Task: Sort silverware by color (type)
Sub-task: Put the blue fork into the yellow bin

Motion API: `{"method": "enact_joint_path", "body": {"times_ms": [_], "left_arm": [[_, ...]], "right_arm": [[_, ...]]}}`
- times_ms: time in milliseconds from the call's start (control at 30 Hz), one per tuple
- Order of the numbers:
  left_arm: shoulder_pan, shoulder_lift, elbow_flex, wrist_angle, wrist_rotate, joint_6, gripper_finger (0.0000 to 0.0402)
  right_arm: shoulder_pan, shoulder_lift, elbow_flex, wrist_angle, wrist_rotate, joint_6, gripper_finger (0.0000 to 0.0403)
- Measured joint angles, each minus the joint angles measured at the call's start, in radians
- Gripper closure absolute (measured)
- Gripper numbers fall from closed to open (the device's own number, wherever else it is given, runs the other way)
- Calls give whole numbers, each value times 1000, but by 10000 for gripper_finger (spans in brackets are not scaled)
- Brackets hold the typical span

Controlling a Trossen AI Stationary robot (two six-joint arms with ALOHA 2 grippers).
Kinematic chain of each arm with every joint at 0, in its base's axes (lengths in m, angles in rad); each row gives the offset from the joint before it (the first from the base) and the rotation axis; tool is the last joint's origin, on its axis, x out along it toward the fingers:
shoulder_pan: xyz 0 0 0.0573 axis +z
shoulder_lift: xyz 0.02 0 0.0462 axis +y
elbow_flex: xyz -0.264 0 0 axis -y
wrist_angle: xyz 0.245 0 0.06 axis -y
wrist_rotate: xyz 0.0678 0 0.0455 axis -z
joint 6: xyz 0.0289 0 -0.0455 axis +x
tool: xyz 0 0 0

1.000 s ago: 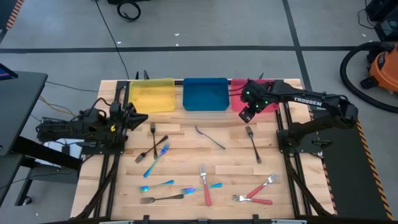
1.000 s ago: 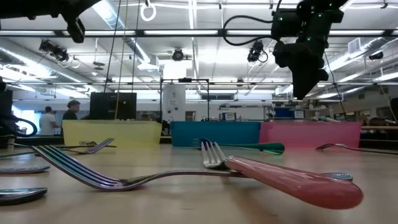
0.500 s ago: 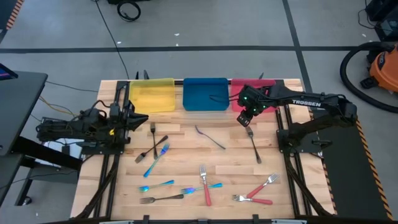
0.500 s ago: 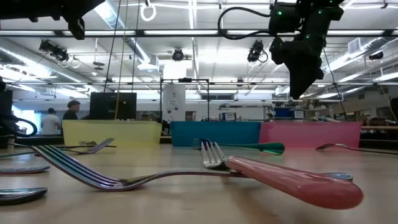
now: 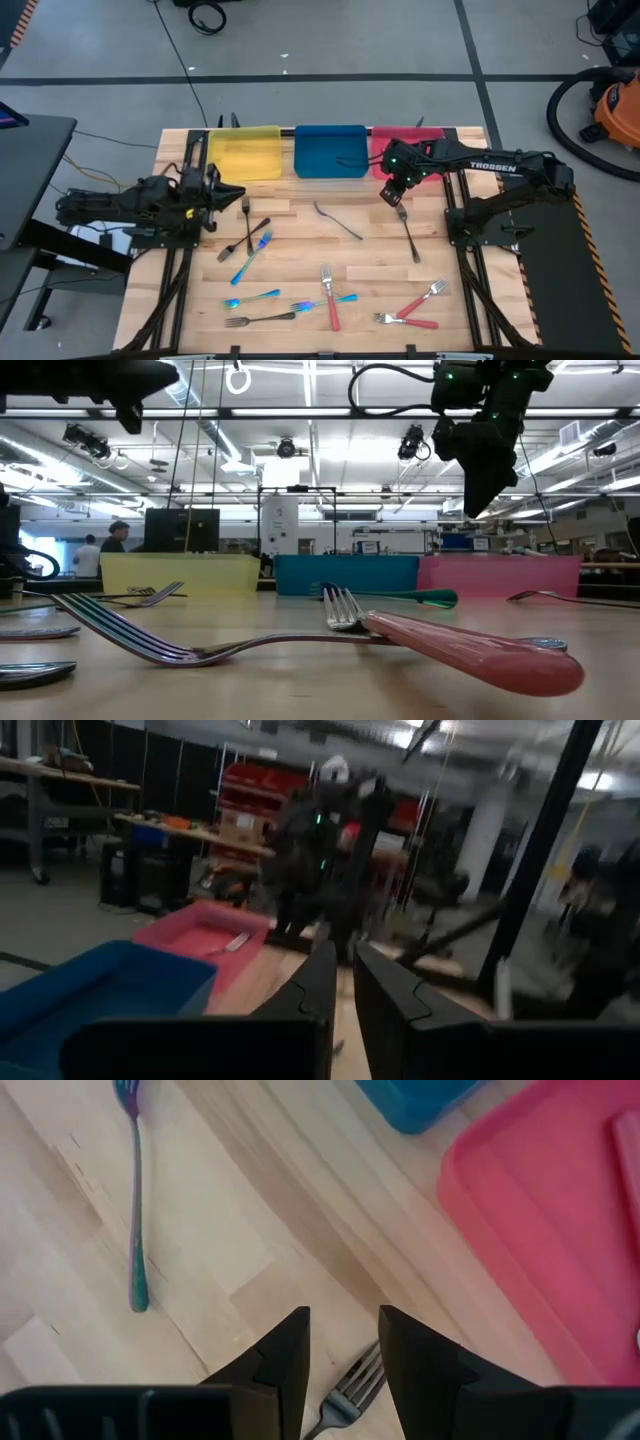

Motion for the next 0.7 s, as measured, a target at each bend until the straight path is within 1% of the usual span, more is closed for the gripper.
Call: {"method": "enact_joint_path", "body": {"times_ms": [100,200,267,433,500,567,633,700], "left_arm": [[0,68,0,-1,11,52,362],[0,138,0,0,76,100,351],[-1,181,0,7,96,121,336],[-2,267,0,54,98,124,288],[-2,291,0,78,98,72,273],[-2,306,0,65,100,-41,264],[-12,317,0,6,100,-156,263],[-33,330,0,-64,100,-232,266]], "right_arm": [[0,0,0,0,2,11,274],[0,0,0,0,2,30,274],[0,0,0,0,2,32,274],[0,0,0,0,2,33,274],[0,0,0,2,2,32,274],[0,0,0,6,7,33,274],[0,0,0,5,19,33,274],[0,0,0,5,26,31,274]]}}
